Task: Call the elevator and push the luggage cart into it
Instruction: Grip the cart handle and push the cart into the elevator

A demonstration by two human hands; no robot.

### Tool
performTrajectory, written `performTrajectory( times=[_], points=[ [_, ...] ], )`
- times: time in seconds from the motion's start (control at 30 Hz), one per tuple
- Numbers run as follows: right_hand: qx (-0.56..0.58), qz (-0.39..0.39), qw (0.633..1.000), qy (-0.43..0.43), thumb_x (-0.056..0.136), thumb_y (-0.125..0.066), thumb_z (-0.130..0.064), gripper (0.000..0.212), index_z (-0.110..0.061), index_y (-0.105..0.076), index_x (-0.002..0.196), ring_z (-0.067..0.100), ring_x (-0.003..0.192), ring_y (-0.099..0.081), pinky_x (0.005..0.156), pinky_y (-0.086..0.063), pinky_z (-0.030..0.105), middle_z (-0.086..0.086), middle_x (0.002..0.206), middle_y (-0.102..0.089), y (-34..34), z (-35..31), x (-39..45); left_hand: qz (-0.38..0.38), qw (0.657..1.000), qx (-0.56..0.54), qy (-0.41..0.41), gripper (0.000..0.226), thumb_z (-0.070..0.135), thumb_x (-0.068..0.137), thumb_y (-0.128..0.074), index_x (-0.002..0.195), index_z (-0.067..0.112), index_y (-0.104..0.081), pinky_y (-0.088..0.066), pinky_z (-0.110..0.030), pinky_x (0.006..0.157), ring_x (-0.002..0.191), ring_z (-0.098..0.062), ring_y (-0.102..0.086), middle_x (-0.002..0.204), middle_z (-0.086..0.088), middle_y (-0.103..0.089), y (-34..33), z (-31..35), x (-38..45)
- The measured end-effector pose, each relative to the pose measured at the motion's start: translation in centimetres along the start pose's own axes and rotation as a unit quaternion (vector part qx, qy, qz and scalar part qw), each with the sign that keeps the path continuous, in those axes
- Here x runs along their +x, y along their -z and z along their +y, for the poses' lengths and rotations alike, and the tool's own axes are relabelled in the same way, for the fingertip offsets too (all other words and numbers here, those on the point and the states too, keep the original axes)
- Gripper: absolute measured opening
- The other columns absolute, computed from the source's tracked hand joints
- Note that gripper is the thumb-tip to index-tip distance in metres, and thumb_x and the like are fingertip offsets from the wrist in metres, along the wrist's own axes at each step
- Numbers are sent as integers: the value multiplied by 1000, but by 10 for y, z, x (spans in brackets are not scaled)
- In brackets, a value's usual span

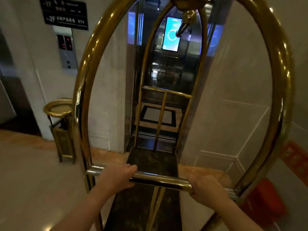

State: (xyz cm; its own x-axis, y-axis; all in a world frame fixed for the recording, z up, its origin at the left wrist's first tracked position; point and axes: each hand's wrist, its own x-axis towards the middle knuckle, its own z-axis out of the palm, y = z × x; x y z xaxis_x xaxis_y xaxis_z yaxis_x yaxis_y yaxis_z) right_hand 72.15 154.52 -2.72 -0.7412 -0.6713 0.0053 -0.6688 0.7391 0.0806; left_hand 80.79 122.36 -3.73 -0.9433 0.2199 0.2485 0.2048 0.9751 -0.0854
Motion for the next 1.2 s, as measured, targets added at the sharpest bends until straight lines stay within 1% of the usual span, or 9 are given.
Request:
performTrajectory(
  times=[0.17,0.37,0.57,0.7,0.77,0.9,1.0,1.1,1.2],
  points=[
    [6,1,1000,10,86,-53,-38,18,-34,-47,102,17,81,-62,71,-54,37,-5,96,-65,-3,19,31,15,999,35,9,47,52,38,-86,71,33,-58,-24,-19,40,39,-12,-53,54,11,-57,-12,-14,33],
    [70,-22,997,7,86,-59,-42,33,-38,-43,115,14,90,-61,74,-50,32,-12,107,-61,7,49,75,26,999,26,8,38,53,55,-81,78,37,-56,-40,-19,43,48,-5,-55,61,14,-60,-34,-43,82],
    [-2,-20,998,-68,88,-51,-41,24,-33,-47,110,19,90,-63,65,-35,32,-7,100,-66,5,97,125,20,1000,7,-21,35,53,58,-77,73,38,-49,-18,-11,41,41,1,-38,54,17,-50,-45,-77,146],
    [-26,31,996,-75,77,-65,-33,19,-33,-57,95,14,69,-66,48,-30,23,-6,77,-68,-1,115,171,27,1000,-6,-9,32,50,63,-76,76,38,-49,-39,-16,39,43,0,-44,56,16,-52,-62,-103,190],
    [-24,36,996,-79,76,-68,-34,15,-33,-58,87,11,60,-64,44,-17,15,-7,69,-66,-1,129,189,24,1000,-14,-2,31,50,64,-75,77,37,-51,-39,-17,41,44,0,-45,57,15,-54,-73,-111,212],
    [-33,9,997,-62,84,-56,-36,10,-30,-56,92,13,67,-64,48,-29,21,-6,78,-67,2,156,234,25,999,-22,-3,33,50,63,-78,76,37,-50,-42,-19,40,43,0,-43,56,15,-52,-92,-131,259],
    [-68,29,995,-60,72,-69,-37,15,-30,-58,79,9,47,-59,41,-8,13,-7,59,-63,4,174,265,25,1000,-17,6,38,48,57,-82,73,37,-50,-38,-17,36,41,-1,-41,53,15,-50,-98,-145,295],
    [-39,21,998,-55,84,-61,-31,14,-26,-58,97,19,70,-66,50,-29,23,-2,81,-70,1,194,302,10,1000,-1,17,41,47,50,-86,69,37,-52,-32,-14,36,40,0,-39,51,15,-50,-103,-156,331],
    [-34,15,998,-59,86,-57,-29,20,-28,-53,106,20,84,-65,65,-34,29,-2,94,-68,3,212,340,-19,999,12,25,33,50,61,-80,76,37,-54,-29,-15,45,48,0,-43,60,17,-51,-109,-169,370]
  ],
)
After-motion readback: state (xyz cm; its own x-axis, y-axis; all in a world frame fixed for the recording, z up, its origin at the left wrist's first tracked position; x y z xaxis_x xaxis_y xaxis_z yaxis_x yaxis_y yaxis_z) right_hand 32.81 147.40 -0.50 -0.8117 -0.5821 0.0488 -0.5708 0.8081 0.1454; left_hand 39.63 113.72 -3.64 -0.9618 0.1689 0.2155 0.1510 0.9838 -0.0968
